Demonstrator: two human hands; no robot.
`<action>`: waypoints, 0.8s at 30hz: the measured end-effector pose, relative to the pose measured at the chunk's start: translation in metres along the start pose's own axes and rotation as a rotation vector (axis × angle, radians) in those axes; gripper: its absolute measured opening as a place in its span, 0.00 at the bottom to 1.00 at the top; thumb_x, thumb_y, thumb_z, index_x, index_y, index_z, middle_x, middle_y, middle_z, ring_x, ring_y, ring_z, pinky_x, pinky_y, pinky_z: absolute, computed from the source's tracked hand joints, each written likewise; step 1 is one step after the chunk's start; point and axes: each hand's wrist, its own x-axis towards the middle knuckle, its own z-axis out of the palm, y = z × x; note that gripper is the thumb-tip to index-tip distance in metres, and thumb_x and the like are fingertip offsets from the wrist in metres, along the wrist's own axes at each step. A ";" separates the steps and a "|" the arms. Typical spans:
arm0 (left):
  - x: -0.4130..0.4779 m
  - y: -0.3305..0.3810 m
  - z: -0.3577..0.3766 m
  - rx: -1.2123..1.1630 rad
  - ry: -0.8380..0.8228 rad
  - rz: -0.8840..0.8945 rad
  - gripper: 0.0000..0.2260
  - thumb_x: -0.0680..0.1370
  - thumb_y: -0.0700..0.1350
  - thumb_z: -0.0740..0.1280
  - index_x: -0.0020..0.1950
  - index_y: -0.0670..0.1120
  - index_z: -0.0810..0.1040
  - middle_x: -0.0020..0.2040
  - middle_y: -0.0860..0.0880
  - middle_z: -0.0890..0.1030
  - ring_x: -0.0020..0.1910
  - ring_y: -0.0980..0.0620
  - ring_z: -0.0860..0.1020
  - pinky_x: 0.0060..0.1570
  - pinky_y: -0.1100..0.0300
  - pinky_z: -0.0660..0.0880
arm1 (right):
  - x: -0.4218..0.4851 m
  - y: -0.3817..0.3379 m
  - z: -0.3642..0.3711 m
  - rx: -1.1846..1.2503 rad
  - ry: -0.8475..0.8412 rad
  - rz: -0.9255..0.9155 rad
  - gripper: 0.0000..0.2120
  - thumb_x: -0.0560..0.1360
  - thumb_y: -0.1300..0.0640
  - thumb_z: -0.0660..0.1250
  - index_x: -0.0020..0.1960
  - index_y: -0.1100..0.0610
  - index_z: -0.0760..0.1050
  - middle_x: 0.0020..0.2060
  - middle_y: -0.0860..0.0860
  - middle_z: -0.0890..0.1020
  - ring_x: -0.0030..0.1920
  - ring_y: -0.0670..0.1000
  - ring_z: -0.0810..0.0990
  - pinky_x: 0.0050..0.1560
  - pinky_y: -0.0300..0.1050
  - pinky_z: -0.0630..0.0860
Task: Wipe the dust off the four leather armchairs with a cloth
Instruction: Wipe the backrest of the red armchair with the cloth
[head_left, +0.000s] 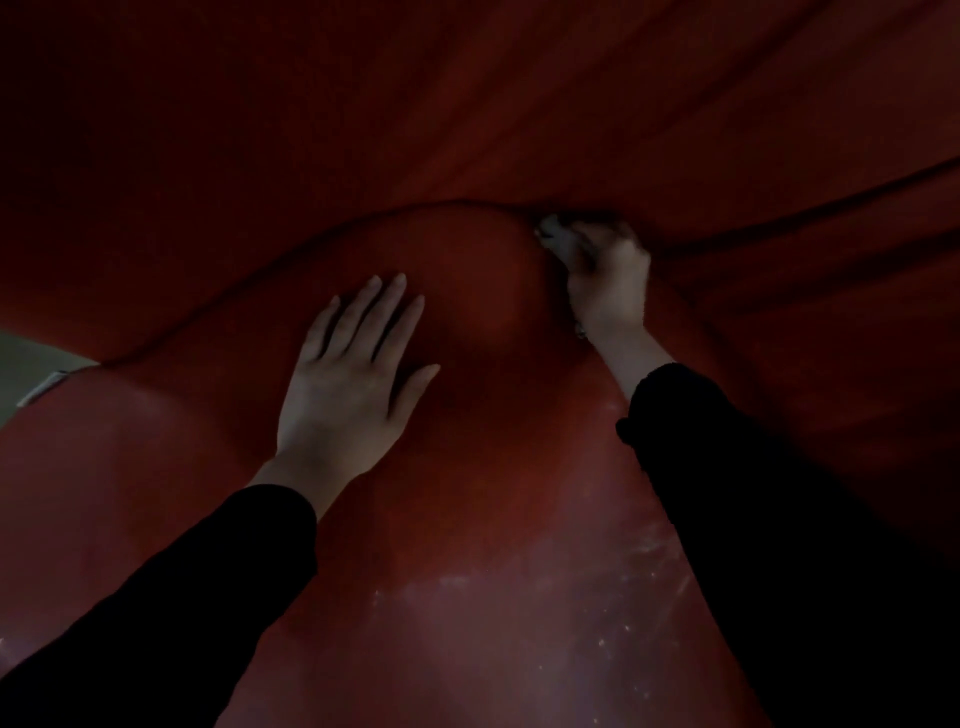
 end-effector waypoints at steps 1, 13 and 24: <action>0.000 0.000 0.000 0.000 0.000 -0.001 0.28 0.82 0.60 0.45 0.78 0.46 0.58 0.79 0.48 0.57 0.78 0.51 0.53 0.77 0.50 0.48 | -0.002 -0.002 0.001 0.029 -0.025 -0.096 0.11 0.77 0.62 0.66 0.58 0.60 0.80 0.55 0.59 0.79 0.51 0.53 0.79 0.52 0.29 0.69; 0.000 0.000 0.001 0.009 0.003 -0.008 0.29 0.82 0.60 0.46 0.78 0.46 0.58 0.79 0.48 0.57 0.78 0.50 0.54 0.76 0.48 0.50 | -0.025 0.042 -0.034 -0.010 0.150 0.060 0.13 0.77 0.62 0.65 0.62 0.59 0.78 0.57 0.59 0.76 0.53 0.54 0.77 0.55 0.34 0.69; 0.000 0.000 0.004 0.024 0.019 -0.002 0.29 0.82 0.60 0.45 0.78 0.46 0.57 0.79 0.48 0.57 0.78 0.51 0.53 0.77 0.51 0.46 | -0.040 0.022 -0.003 0.056 0.039 -0.390 0.09 0.75 0.63 0.67 0.54 0.61 0.81 0.48 0.57 0.80 0.48 0.56 0.79 0.50 0.46 0.76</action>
